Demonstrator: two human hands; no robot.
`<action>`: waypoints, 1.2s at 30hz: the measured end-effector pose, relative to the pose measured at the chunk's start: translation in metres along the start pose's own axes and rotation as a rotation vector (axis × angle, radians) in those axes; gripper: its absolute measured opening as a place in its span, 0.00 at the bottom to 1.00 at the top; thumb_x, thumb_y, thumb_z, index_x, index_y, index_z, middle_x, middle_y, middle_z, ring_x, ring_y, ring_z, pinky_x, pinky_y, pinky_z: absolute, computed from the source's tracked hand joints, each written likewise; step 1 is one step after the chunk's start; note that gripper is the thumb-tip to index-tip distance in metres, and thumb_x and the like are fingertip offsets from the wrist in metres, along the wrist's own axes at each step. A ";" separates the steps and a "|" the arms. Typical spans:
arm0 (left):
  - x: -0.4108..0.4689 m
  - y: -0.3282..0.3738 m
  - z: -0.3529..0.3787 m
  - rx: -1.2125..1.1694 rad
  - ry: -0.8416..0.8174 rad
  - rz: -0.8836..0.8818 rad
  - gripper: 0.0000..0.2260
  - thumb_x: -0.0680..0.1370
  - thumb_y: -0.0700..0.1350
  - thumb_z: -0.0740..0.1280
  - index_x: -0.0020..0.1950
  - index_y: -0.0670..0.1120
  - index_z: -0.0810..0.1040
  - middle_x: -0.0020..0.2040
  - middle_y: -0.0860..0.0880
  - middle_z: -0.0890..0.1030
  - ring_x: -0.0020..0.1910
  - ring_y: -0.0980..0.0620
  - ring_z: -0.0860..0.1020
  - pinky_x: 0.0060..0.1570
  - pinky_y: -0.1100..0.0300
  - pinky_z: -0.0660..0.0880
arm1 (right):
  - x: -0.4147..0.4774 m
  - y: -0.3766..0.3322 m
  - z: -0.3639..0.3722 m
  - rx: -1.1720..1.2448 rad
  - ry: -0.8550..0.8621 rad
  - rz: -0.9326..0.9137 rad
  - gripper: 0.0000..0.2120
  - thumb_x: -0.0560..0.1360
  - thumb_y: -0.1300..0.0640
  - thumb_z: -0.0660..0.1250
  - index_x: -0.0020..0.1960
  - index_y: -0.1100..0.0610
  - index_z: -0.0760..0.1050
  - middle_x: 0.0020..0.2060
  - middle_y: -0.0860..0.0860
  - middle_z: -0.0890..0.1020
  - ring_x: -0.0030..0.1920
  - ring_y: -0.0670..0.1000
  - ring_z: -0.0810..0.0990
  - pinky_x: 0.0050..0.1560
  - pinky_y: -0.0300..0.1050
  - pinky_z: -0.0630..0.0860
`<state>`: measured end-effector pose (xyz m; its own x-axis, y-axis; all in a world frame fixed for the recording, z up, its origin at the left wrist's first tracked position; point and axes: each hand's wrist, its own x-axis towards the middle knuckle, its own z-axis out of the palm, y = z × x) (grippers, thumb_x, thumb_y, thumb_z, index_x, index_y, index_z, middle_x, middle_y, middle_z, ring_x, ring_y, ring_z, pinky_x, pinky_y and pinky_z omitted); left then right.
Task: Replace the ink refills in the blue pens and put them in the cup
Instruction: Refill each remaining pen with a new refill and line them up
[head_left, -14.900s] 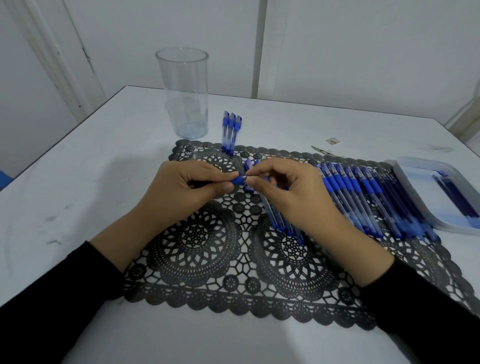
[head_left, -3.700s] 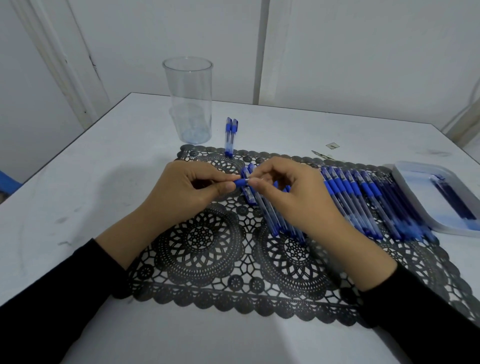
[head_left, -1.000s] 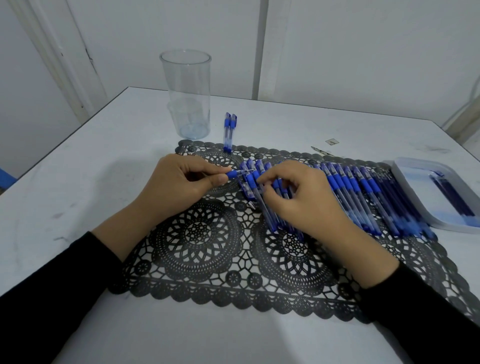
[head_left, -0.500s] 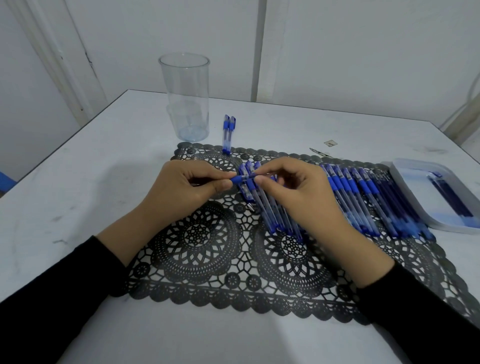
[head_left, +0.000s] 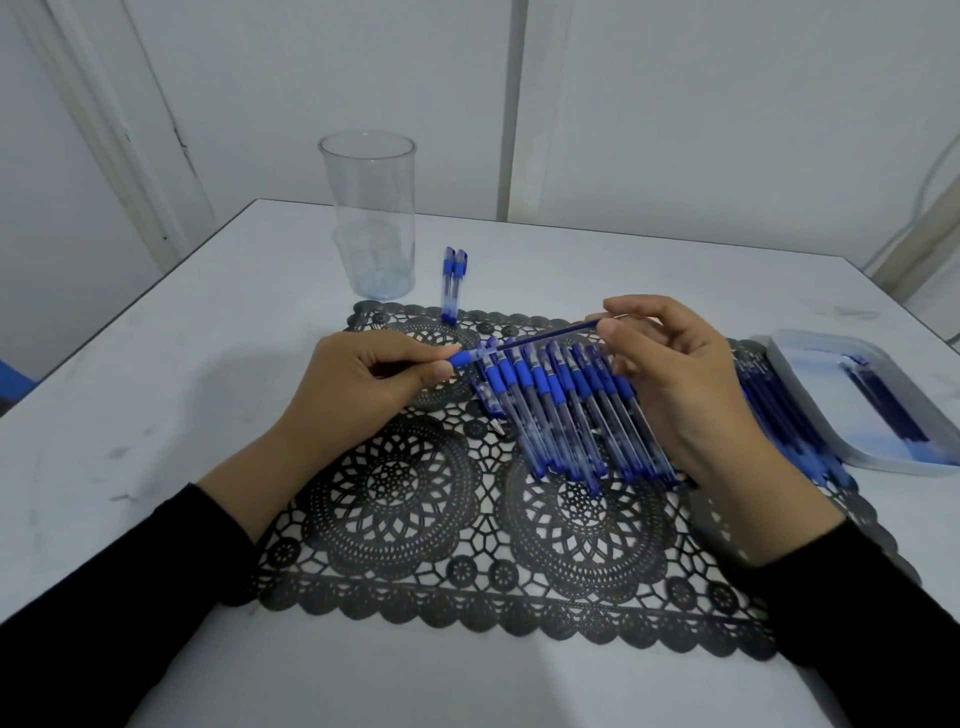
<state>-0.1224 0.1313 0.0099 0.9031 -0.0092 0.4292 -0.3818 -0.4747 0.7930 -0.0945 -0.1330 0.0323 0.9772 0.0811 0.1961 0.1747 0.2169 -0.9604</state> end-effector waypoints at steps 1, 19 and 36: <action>0.000 0.000 0.000 0.001 0.000 0.001 0.10 0.72 0.46 0.74 0.52 0.55 0.85 0.43 0.58 0.86 0.41 0.57 0.83 0.44 0.68 0.77 | 0.000 0.000 0.000 0.028 0.020 0.006 0.12 0.68 0.60 0.73 0.51 0.57 0.80 0.40 0.51 0.83 0.39 0.47 0.78 0.40 0.38 0.74; 0.032 0.041 0.061 -0.068 -0.146 0.016 0.09 0.74 0.42 0.74 0.52 0.52 0.85 0.40 0.64 0.84 0.43 0.64 0.83 0.43 0.74 0.76 | 0.006 -0.056 -0.089 -0.180 0.296 0.033 0.06 0.74 0.59 0.71 0.51 0.56 0.83 0.45 0.49 0.85 0.35 0.45 0.70 0.33 0.37 0.66; 0.073 0.076 0.172 -0.052 -0.360 -0.112 0.09 0.75 0.47 0.75 0.55 0.53 0.85 0.51 0.64 0.80 0.43 0.69 0.77 0.38 0.82 0.69 | 0.027 -0.019 -0.122 -1.382 0.324 0.079 0.07 0.73 0.61 0.67 0.44 0.58 0.84 0.39 0.53 0.85 0.39 0.53 0.82 0.40 0.48 0.81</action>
<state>-0.0512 -0.0570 0.0267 0.9475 -0.2727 0.1668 -0.2780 -0.4454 0.8511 -0.0561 -0.2539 0.0313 0.9408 -0.2160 0.2612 -0.0902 -0.9024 -0.4214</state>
